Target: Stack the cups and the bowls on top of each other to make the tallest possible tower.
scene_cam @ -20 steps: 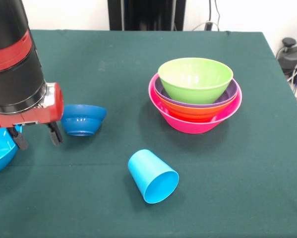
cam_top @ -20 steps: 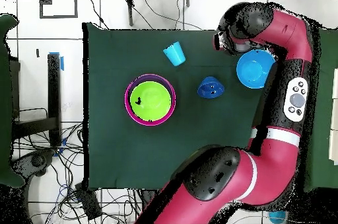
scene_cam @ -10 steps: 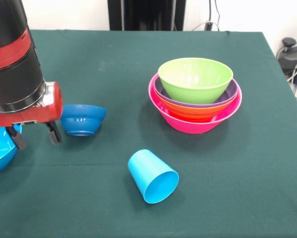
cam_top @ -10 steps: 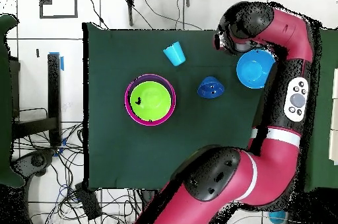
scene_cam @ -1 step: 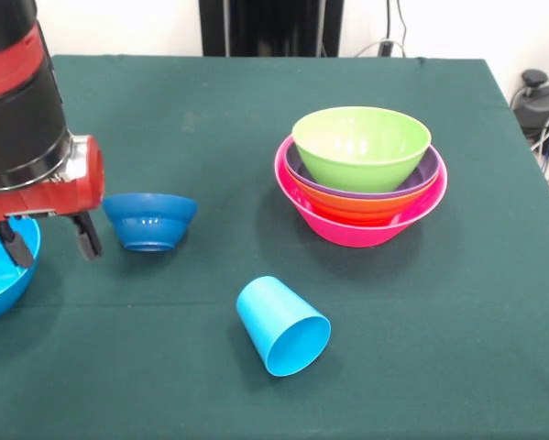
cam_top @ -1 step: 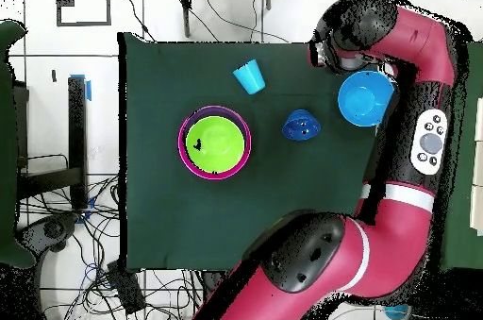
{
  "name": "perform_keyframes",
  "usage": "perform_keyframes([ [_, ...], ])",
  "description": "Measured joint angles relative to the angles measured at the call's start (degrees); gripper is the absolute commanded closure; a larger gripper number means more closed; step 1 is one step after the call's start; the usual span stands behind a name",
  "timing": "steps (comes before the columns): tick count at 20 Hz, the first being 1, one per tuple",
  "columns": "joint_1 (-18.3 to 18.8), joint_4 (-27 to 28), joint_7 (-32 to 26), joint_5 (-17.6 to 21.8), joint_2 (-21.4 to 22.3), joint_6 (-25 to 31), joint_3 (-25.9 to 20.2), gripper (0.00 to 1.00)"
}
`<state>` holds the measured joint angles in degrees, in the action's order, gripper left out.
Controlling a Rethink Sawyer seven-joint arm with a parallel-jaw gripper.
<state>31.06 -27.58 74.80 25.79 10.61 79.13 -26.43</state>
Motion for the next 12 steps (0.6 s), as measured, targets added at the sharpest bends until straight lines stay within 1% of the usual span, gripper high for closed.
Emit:
perform_keyframes([
  [4, 0.15, 0.00, -0.01, 0.02, 0.56, 0.00, 0.00, 0.00],
  [12, 0.79, 0.00, -1.06, 0.27, 0.22, 0.00, 0.00, 0.00],
])
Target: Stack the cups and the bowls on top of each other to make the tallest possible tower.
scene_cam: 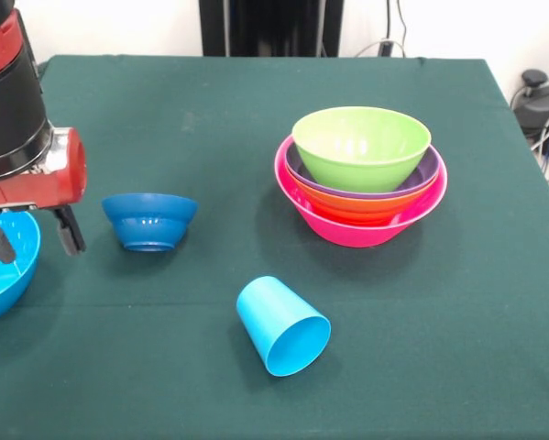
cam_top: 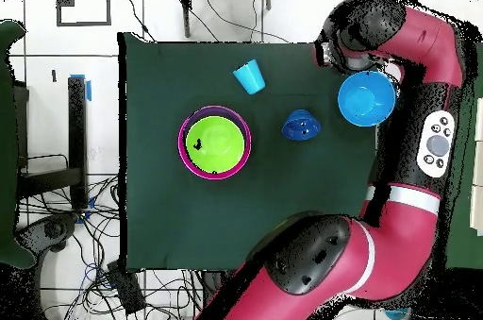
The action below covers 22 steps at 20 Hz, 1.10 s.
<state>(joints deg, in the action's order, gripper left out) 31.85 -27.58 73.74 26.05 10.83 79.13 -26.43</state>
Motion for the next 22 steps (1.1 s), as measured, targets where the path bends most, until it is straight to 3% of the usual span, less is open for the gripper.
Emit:
perform_keyframes([
  [6, 0.77, -0.05, -1.54, 0.12, -0.24, -0.33, 0.07, 0.00],
  [22, 3.87, -4.37, -3.83, 0.12, 0.26, -8.83, 1.07, 0.00],
])
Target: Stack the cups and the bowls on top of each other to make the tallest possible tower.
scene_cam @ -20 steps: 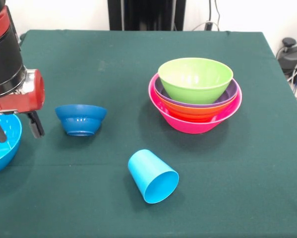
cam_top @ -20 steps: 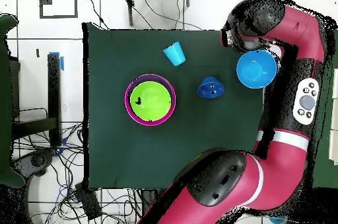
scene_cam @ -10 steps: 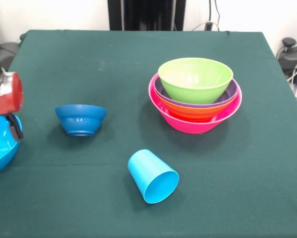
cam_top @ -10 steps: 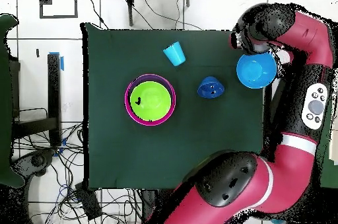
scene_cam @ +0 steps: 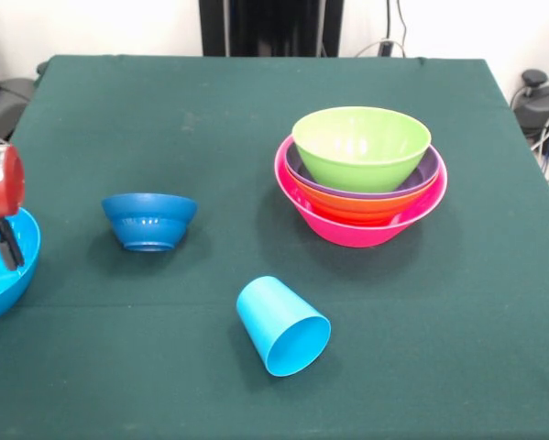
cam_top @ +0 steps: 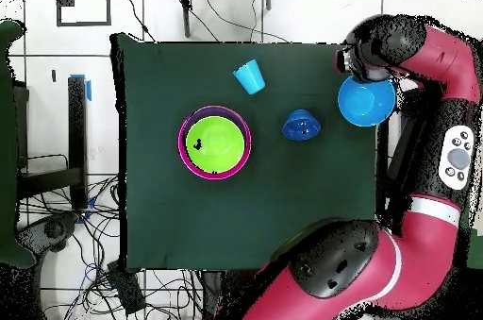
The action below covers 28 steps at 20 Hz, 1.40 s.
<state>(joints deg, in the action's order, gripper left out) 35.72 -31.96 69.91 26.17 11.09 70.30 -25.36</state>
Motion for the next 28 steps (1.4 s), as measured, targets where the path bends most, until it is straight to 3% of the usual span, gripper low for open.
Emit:
perform_keyframes([
  [12, -0.04, -7.38, 0.00, -0.01, 2.87, -0.50, 0.44, 0.00],
  [28, -0.03, -8.80, 0.00, -0.02, 4.12, -0.51, 0.48, 0.00],
])
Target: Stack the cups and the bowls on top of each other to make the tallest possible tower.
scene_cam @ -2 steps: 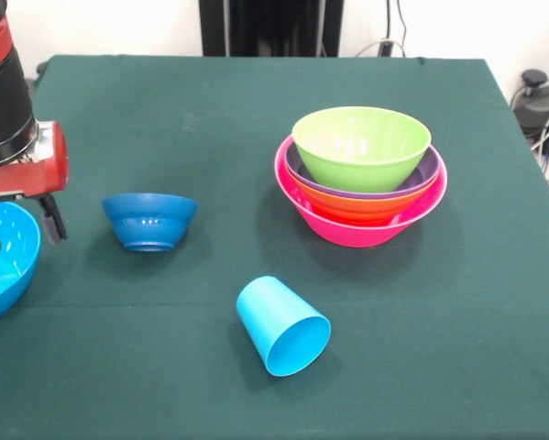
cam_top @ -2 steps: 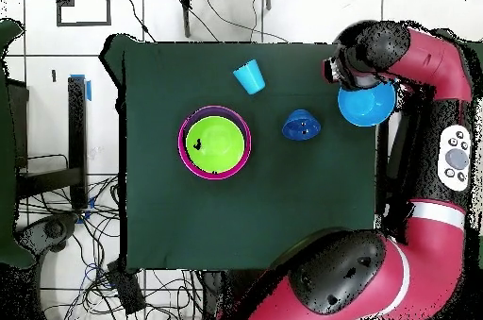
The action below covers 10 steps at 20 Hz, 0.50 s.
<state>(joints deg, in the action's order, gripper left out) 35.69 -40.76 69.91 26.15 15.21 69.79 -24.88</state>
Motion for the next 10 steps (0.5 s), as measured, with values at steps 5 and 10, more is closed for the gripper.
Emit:
perform_keyframes([
  [5, 0.00, -0.97, 0.00, 0.01, 0.00, 0.00, 0.01, 0.00],
  [10, 0.00, -1.87, 0.00, 0.00, 0.02, 0.00, 0.01, 0.00],
])
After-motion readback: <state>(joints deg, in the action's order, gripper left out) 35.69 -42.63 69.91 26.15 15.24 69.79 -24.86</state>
